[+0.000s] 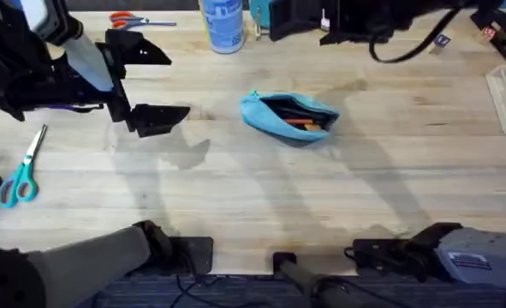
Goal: Unzip the bag, pick up the pens from the table one at a time and place them inside, then zip the bag closed.
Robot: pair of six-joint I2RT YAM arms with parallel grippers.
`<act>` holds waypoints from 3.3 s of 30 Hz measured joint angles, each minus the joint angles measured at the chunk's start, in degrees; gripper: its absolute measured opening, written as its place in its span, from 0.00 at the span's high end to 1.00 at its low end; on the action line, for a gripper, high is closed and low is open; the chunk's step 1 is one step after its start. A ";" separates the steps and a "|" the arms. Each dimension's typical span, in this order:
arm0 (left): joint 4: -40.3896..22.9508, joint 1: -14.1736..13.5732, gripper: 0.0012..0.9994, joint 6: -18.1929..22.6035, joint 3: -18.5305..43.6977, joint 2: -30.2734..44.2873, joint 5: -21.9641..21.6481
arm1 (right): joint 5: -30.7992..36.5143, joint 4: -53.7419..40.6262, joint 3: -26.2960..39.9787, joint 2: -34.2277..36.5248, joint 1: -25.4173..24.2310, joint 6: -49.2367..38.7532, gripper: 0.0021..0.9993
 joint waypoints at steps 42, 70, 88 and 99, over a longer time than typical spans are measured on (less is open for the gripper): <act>0.00 0.00 0.01 0.00 0.00 0.00 0.00 | -0.41 -8.27 15.54 24.55 5.45 -2.67 0.00; 0.00 0.00 0.01 0.00 0.00 0.00 0.01 | -0.40 -9.86 15.54 33.27 8.87 -3.06 0.00; 0.00 0.00 0.01 0.00 0.00 0.00 0.02 | 1.02 -8.36 15.60 35.37 8.85 -2.34 0.26; 0.00 -0.02 0.01 0.00 0.00 0.00 0.01 | 1.51 -8.13 15.63 35.37 8.76 -1.91 0.56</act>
